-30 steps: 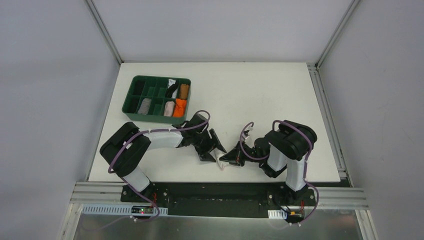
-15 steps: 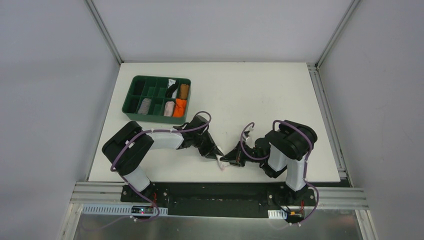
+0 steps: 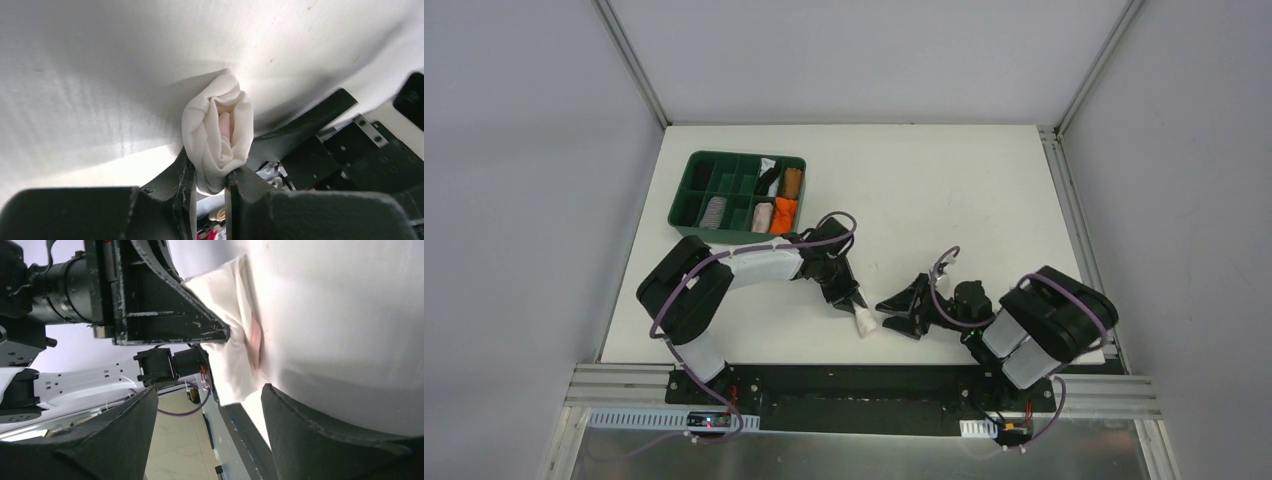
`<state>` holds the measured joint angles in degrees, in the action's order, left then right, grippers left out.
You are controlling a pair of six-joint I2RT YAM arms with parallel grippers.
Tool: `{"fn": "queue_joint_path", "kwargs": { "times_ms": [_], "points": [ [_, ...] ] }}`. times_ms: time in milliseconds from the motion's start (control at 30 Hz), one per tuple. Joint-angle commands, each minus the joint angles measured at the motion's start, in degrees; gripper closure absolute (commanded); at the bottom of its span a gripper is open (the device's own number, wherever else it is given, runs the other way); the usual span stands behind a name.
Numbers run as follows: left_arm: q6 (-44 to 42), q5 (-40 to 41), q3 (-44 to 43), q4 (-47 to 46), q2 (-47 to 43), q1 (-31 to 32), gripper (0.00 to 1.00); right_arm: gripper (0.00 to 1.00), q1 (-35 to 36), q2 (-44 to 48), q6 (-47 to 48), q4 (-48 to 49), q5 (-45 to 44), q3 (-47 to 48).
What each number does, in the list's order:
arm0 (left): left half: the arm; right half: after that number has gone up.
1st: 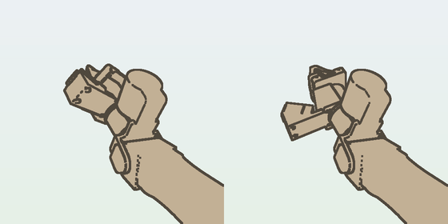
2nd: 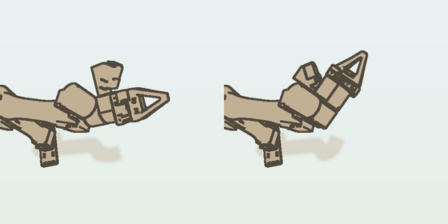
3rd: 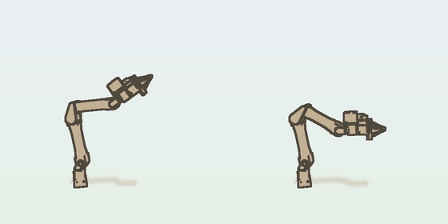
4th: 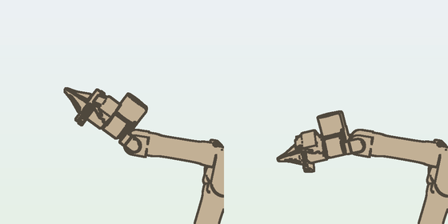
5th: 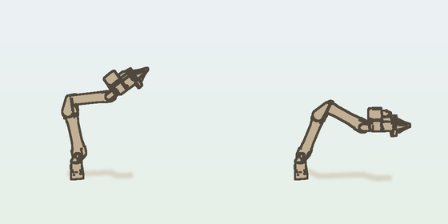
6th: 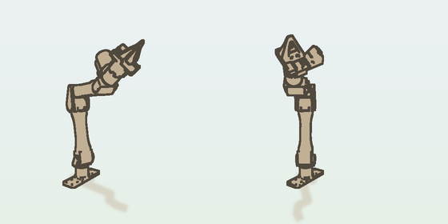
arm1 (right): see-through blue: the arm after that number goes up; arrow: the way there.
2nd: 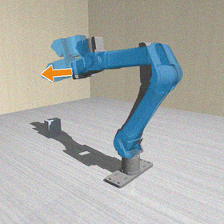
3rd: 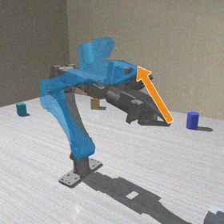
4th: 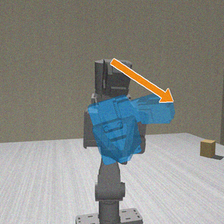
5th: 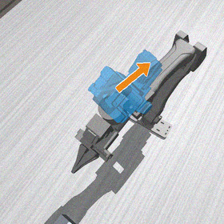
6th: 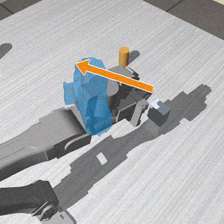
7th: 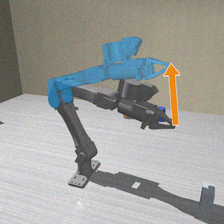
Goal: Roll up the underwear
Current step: Pick up the underwear from the center of the board, then place the underwear in the storage box.
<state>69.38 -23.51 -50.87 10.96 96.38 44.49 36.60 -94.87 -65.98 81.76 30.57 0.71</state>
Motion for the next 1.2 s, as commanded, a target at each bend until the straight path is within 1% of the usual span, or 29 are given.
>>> {"fn": "queue_joint_path", "kwargs": {
  "times_ms": [0,67,100,133,167,200,233,333,367,433,500,567,633,667,767,900,967,1067,1133,1167],
  "points": [
    [-10.3,4.1,-6.7,17.6,1.9,-1.0,1.00,0.22,-0.3,13.3,3.0,-16.6,-3.7,-2.2],
    [-14.0,3.5,-8.5,20.2,2.8,-1.1,1.00,0.22,-0.2,23.2,4.8,-34.9,-5.1,0.9],
    [-16.2,3.0,-9.4,21.2,3.4,-1.2,1.00,0.22,0.1,28.6,4.8,-47.2,-5.1,3.9],
    [-18.4,2.6,-10.6,22.6,4.1,-1.2,1.00,0.22,0.4,34.1,4.8,-57.1,-5.1,6.3],
    [-20.9,2.2,-11.8,24.5,5.0,-1.4,1.00,0.22,0.5,39.1,4.8,-64.4,-5.1,8.4],
    [-23.5,1.5,-13.2,26.1,6.0,-1.6,1.00,0.22,0.2,45.4,4.8,-70.3,-5.1,10.0],
    [-26.8,0.6,-15.6,28.3,7.2,-2.0,1.00,0.22,-0.3,49.5,4.8,-74.9,-5.1,11.3],
    [-36.0,1.0,-20.4,34.9,9.5,-2.2,1.00,0.22,-1.4,56.1,4.8,-84.3,-5.1,14.7],
    [-38.2,2.8,-21.7,37.1,9.5,-2.2,1.00,0.22,-1.4,57.3,4.8,-87.0,-5.1,15.5],
    [-42.1,7.0,-23.7,40.3,8.3,-2.4,1.00,0.22,-1.4,58.9,4.8,-90.7,-5.1,16.5],
    [-46.1,8.2,-25.4,43.1,6.0,-3.0,1.00,0.22,-1.4,60.7,4.8,-93.0,-5.1,16.8],
    [-49.7,7.7,-26.7,45.0,3.6,-4.0,1.00,0.22,-1.4,62.3,4.8,-95.2,-5.1,17.2],
    [-53.8,3.3,-26.9,45.5,1.0,-5.5,1.00,0.22,-1.4,63.4,4.8,-96.7,-5.1,17.6],
    [-55.4,2.5,-26.9,45.5,-0.3,-6.2,1.00,0.22,-1.4,63.6,4.8,-97.2,-5.1,17.9],
    [-59.1,4.4,-27.5,46.8,-4.3,-9.1,1.00,0.22,-1.4,63.6,4.8,-97.8,-5.1,18.4],
    [-62.8,13.2,-28.9,49.3,-9.4,-13.9,1.00,0.22,-1.4,63.0,4.8,-98.3,-5.1,19.2],
    [-63.9,19.6,-29.8,49.3,-11.6,-15.5,1.00,0.22,-1.4,62.8,4.8,-98.5,-5.1,19.3],
    [-65.6,29.9,-31.2,47.3,-13.8,-16.3,1.00,0.22,-1.4,61.9,4.8,-97.9,-5.1,19.1],
    [-68.1,34.0,-31.4,45.2,-14.7,-16.4,1.00,0.22,-1.4,60.9,4.8,-97.0,-5.1,18.9],
    [-69.6,34.6,-31.3,44.1,-14.9,-16.5,1.00,0.22,-1.4,60.3,4.8,-96.6,-5.1,18.9]
  ]
}}
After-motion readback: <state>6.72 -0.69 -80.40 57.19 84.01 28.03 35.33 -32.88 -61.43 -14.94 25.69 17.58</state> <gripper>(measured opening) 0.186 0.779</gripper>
